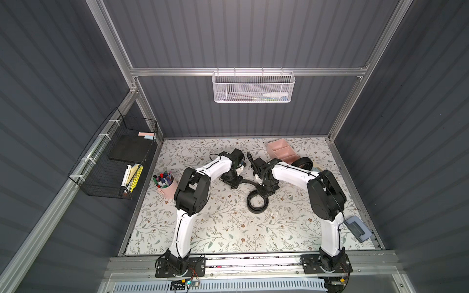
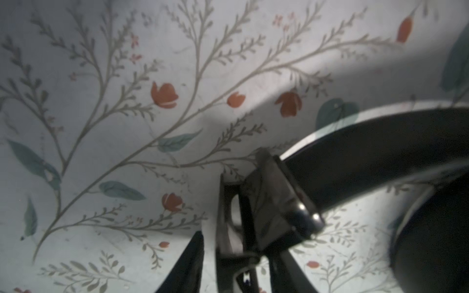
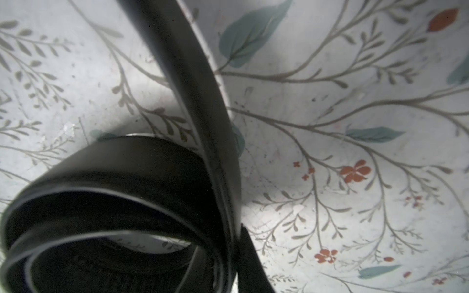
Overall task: Place the belts into the storage roll
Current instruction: Roll the belt at the center of the board.
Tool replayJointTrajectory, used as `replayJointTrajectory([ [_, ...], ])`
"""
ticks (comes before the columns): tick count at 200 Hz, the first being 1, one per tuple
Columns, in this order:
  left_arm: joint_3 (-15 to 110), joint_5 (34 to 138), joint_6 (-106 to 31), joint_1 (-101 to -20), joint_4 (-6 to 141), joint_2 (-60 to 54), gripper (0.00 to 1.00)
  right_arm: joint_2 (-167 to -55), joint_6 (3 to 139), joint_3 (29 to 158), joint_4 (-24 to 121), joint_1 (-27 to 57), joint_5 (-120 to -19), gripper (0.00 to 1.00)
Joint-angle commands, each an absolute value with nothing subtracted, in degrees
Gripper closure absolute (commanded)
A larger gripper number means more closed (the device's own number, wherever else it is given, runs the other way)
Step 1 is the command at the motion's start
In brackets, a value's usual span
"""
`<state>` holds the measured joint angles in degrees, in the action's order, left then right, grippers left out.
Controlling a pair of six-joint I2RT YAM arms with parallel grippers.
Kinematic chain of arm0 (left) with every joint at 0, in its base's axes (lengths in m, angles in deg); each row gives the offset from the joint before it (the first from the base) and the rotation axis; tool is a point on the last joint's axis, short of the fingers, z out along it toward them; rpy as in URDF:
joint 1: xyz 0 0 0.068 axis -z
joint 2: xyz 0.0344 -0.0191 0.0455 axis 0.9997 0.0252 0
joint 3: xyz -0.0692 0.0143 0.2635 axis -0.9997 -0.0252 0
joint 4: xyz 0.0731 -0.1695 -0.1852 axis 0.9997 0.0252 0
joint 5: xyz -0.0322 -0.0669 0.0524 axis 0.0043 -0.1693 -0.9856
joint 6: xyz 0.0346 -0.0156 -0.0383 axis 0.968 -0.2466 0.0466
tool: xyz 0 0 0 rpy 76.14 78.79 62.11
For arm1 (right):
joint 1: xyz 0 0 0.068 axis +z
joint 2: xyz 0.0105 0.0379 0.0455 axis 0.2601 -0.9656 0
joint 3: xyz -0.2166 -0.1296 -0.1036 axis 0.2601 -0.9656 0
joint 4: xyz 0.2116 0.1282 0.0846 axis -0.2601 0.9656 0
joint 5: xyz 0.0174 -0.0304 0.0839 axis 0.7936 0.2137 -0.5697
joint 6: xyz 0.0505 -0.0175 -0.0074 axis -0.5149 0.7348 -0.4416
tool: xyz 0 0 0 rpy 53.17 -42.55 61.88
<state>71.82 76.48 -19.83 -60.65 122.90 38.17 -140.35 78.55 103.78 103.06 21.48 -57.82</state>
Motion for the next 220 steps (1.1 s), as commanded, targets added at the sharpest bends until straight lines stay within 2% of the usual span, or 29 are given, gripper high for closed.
replayJointTrajectory([
  [1, 69.7, 76.7, -20.7, -61.1, 126.2, 36.5, 0.88, -143.0, 75.7, 105.0, 102.7, 20.2, -56.5, 0.96],
  [42, 58.0, 77.9, -22.7, -61.1, 122.5, 28.5, 0.92, -144.3, 67.2, 105.5, 103.4, 17.6, -56.0, 0.9],
  [106, 43.8, 79.2, -28.5, -61.0, 118.6, 19.6, 0.93, -147.4, 62.9, 108.0, 105.9, 17.6, -53.2, 0.82],
  [146, 40.0, 79.8, -29.7, -61.0, 117.3, 17.4, 0.93, -148.1, 62.1, 107.0, 105.8, 17.5, -52.7, 0.75],
  [220, 37.6, 79.8, -32.2, -61.3, 118.4, 14.7, 0.94, -149.1, 59.9, 105.8, 105.9, 17.3, -50.6, 0.74],
])
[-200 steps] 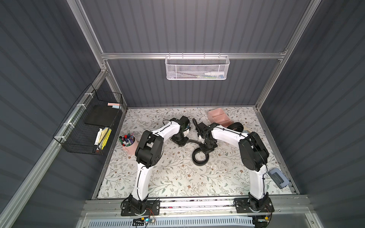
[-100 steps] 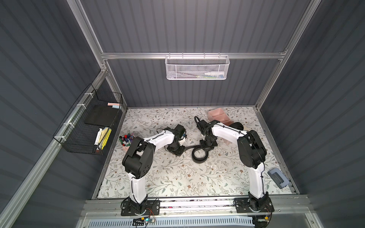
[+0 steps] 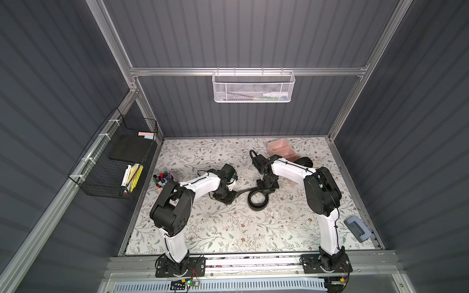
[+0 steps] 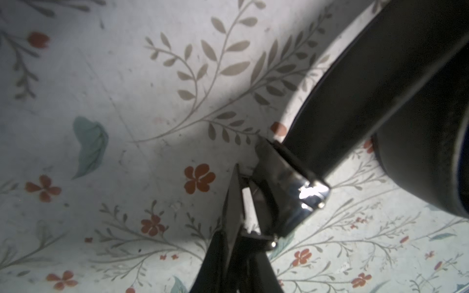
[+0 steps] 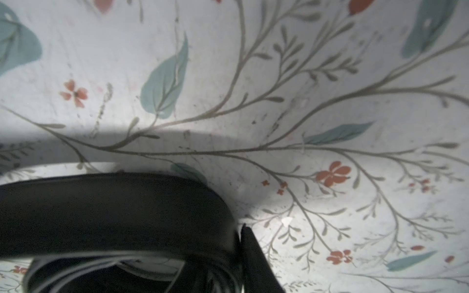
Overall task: Place the belts into the storage roll
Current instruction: Roll the belt at the center of the board.
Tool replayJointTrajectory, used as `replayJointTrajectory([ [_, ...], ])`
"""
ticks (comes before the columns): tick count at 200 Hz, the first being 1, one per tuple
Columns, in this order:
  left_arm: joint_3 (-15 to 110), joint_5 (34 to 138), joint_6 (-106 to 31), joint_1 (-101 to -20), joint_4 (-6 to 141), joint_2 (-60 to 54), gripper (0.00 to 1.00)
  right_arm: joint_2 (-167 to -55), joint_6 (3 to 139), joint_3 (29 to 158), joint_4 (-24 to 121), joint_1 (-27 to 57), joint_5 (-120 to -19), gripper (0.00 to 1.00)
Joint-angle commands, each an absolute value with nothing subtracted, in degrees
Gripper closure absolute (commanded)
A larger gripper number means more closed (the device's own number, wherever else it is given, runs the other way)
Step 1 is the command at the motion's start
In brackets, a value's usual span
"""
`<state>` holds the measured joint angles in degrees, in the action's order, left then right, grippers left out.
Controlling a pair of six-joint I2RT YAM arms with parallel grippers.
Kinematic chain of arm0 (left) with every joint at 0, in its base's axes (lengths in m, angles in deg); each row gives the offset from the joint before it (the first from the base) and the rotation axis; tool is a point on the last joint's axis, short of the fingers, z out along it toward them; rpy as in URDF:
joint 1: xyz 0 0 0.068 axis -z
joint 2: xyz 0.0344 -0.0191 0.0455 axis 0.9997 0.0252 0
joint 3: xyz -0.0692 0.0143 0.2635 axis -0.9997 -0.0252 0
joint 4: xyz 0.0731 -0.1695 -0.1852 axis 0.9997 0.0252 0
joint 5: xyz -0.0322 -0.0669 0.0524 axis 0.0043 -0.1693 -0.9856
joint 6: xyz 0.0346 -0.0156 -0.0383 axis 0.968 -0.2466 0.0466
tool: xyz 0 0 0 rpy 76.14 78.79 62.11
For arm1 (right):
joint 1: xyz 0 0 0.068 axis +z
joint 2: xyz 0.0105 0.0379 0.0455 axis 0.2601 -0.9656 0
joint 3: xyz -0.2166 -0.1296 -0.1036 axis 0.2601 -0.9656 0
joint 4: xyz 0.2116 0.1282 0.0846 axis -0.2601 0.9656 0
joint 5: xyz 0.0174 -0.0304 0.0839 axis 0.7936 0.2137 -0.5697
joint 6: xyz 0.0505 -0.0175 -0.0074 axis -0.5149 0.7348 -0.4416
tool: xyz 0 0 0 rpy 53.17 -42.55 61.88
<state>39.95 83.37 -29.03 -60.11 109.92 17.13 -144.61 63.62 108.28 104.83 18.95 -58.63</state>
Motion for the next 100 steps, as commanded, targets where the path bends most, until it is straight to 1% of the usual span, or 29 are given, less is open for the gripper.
replayJointTrajectory([
  [1, 37.6, 79.7, -32.2, -61.4, 118.4, 14.6, 0.94, -149.1, 59.8, 105.7, 105.9, 17.4, -50.5, 0.74],
  [44, 34.8, 78.2, -33.9, -63.0, 118.2, 11.9, 0.95, -149.5, 57.8, 106.7, 107.1, 16.8, -46.8, 0.75],
  [100, 30.5, 78.7, -34.5, -67.5, 117.8, 8.9, 0.95, -149.6, 56.3, 105.2, 105.8, 15.0, -46.6, 0.75],
])
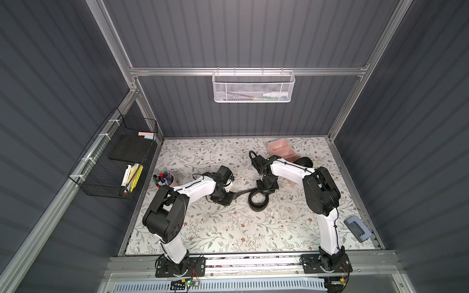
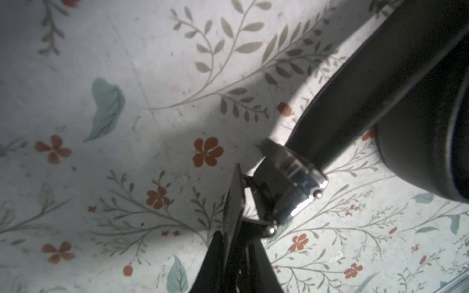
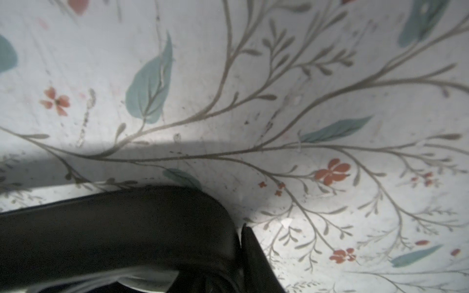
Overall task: Place the belts into the storage roll
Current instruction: Roll the belt at the center of the board.
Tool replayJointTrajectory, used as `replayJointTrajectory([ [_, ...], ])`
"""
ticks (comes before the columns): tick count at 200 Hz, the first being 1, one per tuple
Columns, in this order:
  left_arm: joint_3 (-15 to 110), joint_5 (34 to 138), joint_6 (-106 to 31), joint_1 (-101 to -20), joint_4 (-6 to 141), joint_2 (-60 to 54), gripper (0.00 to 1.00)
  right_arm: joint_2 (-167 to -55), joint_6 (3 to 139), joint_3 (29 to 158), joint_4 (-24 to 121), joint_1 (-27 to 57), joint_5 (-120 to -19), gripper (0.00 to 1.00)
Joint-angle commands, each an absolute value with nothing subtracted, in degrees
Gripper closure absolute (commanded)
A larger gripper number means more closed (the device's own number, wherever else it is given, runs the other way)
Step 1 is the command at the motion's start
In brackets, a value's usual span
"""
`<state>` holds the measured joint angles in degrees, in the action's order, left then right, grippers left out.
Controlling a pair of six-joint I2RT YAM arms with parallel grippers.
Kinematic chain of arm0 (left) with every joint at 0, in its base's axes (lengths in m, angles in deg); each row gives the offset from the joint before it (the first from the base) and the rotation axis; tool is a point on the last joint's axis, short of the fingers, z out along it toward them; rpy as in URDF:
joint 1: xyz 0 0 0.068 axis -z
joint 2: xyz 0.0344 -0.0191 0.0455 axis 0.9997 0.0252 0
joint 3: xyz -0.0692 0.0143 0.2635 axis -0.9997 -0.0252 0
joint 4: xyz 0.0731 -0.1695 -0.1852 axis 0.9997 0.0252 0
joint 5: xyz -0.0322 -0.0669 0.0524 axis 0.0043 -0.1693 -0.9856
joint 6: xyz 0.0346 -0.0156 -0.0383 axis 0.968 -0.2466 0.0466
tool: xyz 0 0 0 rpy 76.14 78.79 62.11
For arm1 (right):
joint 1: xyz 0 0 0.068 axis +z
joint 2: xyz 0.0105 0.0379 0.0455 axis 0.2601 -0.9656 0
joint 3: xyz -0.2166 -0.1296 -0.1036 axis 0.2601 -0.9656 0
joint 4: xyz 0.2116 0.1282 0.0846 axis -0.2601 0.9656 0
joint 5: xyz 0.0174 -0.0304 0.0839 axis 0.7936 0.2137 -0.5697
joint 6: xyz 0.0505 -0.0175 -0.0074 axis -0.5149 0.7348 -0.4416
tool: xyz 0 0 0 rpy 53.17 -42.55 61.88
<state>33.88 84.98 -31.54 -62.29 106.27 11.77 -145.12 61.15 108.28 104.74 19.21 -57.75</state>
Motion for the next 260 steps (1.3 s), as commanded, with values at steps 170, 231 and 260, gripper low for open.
replayJointTrajectory([
  [170, 19.7, 84.8, -50.2, -49.6, 104.6, 7.2, 0.75, -143.9, 40.0, 99.8, 94.4, 17.3, -40.2, 0.84],
  [231, 29.0, 85.6, -43.7, -48.1, 112.7, 6.4, 0.42, -143.9, 42.9, 99.7, 93.4, 17.6, -40.8, 0.85],
  [260, 37.5, 81.7, -37.6, -49.5, 119.5, 5.6, 0.38, -144.1, 44.1, 100.1, 93.3, 17.5, -41.0, 0.85],
])
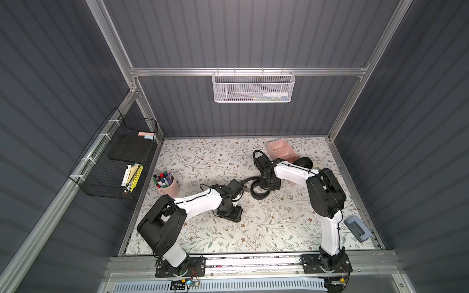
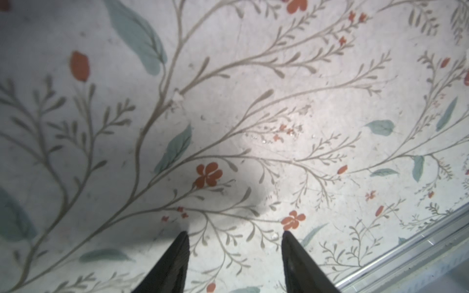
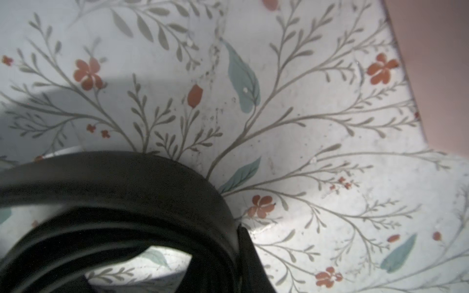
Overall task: Place the belts into the storage roll
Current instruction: Roll the belt at the center of the board.
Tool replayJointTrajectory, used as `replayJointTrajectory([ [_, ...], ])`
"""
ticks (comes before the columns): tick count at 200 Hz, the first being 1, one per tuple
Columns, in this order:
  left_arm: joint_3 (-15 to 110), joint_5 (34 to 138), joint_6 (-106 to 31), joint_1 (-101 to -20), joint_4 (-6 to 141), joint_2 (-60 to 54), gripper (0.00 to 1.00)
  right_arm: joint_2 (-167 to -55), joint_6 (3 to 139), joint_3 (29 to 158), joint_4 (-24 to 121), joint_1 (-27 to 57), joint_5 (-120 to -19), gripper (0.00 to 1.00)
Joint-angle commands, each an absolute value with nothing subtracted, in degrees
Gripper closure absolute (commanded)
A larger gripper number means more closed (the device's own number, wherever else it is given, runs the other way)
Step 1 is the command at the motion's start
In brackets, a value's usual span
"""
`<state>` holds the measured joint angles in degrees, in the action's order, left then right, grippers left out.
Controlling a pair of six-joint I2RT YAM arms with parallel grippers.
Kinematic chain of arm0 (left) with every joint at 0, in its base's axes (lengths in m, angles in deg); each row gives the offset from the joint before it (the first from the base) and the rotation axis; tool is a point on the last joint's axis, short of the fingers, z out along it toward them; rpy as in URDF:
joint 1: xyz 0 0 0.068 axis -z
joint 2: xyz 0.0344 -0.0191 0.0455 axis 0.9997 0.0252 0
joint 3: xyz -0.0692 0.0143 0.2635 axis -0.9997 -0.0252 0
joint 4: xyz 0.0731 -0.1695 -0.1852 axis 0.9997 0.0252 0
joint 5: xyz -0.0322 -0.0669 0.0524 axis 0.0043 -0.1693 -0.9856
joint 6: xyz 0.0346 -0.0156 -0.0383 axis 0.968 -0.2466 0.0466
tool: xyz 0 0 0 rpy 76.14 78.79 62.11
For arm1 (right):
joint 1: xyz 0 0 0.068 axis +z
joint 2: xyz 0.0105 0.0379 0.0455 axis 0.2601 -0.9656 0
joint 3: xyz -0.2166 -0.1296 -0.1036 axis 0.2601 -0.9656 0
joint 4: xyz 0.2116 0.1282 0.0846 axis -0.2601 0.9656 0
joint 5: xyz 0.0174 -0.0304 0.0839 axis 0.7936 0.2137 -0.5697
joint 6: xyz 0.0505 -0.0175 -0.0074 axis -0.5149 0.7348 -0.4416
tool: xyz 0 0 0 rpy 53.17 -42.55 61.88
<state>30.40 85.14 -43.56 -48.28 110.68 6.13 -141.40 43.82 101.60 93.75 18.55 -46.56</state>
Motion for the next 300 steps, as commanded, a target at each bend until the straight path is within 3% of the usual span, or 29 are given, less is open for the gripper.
replayJointTrajectory([
  [1, 37.8, 81.7, -37.4, -49.6, 119.6, 5.6, 0.38, -144.0, 44.1, 100.1, 93.3, 17.6, -41.0, 0.85],
  [38, 47.1, 84.4, -34.3, -56.5, 114.2, 10.3, 0.34, -143.9, 45.3, 99.7, 93.0, 17.5, -42.2, 0.85],
  [97, 71.0, 94.3, -32.2, -60.6, 105.3, 34.9, 0.32, -144.1, 46.1, 99.0, 92.8, 17.4, -45.3, 0.85],
  [124, 75.4, 99.2, -32.9, -61.9, 102.5, 41.7, 0.31, -144.2, 46.5, 99.1, 92.9, 17.1, -46.0, 0.84],
  [145, 75.2, 105.3, -34.2, -62.9, 98.7, 44.1, 0.31, -144.5, 46.8, 99.9, 93.3, 16.8, -46.3, 0.84],
  [176, 72.4, 106.5, -32.6, -62.9, 99.3, 43.7, 0.32, -145.6, 47.2, 101.4, 93.5, 16.4, -47.0, 0.84],
  [235, 50.5, 111.8, -44.0, -62.7, 84.6, 30.7, 0.32, -147.1, 46.5, 103.4, 94.2, 16.4, -48.5, 0.84],
  [300, 44.0, 109.1, -48.1, -57.1, 81.5, 27.9, 0.31, -147.0, 44.4, 102.3, 93.8, 16.5, -50.2, 0.84],
])
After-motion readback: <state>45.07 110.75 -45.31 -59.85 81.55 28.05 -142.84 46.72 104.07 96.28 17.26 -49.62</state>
